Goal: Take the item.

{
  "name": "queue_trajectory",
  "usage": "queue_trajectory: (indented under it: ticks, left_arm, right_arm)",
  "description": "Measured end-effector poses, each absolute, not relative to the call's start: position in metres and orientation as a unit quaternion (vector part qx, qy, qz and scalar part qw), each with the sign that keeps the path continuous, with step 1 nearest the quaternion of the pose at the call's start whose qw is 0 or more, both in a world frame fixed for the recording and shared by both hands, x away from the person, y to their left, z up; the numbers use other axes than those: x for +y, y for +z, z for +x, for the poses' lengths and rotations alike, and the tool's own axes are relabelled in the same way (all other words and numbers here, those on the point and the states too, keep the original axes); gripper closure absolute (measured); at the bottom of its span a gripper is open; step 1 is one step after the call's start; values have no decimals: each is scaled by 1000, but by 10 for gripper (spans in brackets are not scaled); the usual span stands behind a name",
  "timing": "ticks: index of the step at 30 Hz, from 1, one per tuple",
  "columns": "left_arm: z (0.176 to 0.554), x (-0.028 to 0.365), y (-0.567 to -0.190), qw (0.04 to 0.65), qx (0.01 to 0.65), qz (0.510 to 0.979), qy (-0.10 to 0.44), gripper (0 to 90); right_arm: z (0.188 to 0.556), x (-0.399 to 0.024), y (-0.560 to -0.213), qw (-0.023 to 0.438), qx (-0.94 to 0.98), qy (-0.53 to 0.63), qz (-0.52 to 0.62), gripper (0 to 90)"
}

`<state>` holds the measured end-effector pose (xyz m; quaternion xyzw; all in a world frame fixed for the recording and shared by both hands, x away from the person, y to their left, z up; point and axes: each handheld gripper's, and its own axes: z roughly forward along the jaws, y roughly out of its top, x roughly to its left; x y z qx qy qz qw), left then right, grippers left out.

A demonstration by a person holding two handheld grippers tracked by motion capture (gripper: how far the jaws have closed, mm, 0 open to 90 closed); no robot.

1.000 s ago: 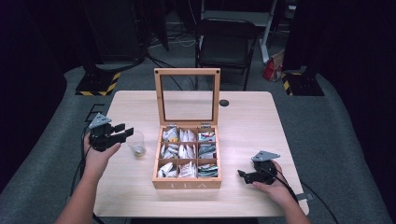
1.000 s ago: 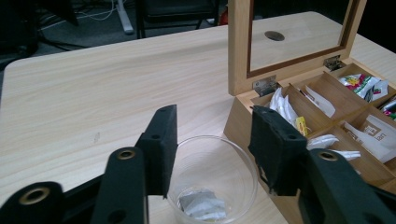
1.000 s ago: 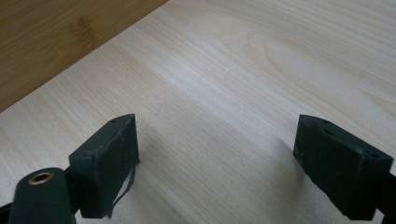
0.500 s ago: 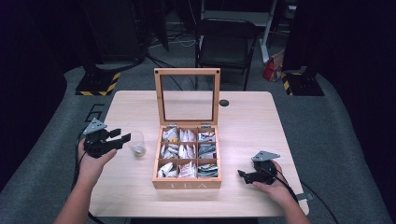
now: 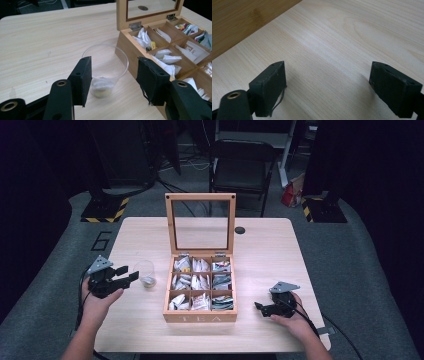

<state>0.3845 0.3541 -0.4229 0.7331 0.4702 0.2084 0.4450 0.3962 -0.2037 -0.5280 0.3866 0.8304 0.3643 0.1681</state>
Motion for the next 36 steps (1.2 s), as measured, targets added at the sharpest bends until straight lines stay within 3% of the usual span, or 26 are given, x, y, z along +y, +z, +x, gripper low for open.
queue_trajectory:
  ticks: [36]
  left_arm:
    - [372, 361, -478, 428, 499, 732, 178, 443]
  right_arm:
    - [396, -204, -528, 168, 831, 364, 386, 134]
